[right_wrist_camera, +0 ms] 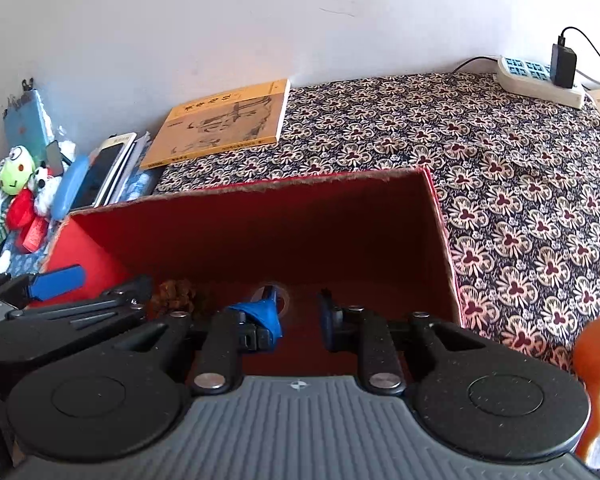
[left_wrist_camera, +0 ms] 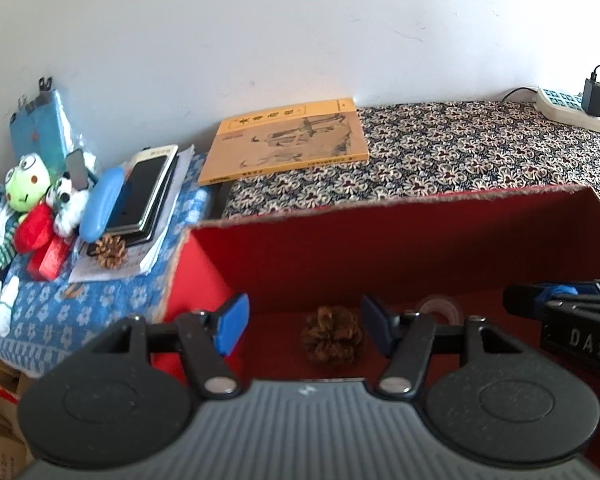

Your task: Organize rigid objects

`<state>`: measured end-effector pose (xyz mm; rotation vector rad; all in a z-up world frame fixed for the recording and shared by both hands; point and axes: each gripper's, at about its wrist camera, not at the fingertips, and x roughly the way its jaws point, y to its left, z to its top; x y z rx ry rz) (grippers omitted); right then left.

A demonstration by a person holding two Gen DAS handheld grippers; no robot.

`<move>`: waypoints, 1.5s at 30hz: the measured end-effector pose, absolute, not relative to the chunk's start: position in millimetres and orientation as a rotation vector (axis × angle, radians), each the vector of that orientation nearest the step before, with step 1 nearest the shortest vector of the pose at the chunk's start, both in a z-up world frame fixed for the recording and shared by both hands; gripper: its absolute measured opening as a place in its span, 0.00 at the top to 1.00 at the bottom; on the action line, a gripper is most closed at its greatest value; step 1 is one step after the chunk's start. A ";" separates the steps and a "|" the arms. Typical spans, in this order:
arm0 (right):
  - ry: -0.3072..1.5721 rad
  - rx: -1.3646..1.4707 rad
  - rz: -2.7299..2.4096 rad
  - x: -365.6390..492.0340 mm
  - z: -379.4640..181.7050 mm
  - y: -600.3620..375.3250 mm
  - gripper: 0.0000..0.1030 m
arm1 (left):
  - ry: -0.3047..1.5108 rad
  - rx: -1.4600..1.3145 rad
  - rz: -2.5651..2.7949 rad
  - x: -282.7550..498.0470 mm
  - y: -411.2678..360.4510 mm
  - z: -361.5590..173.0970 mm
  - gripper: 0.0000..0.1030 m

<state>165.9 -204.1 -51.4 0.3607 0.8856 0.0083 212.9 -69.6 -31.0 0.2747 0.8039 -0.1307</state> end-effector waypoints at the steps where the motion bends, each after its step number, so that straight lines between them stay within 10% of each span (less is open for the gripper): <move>1: 0.875 0.360 0.010 162.1 -49.5 -203.8 0.96 | 0.803 0.268 -0.126 209.3 -68.0 -29.0 0.38; 45: 0.706 0.339 0.267 24.6 -2.1 -219.8 0.91 | 0.819 0.178 -0.041 54.4 -55.4 17.5 0.38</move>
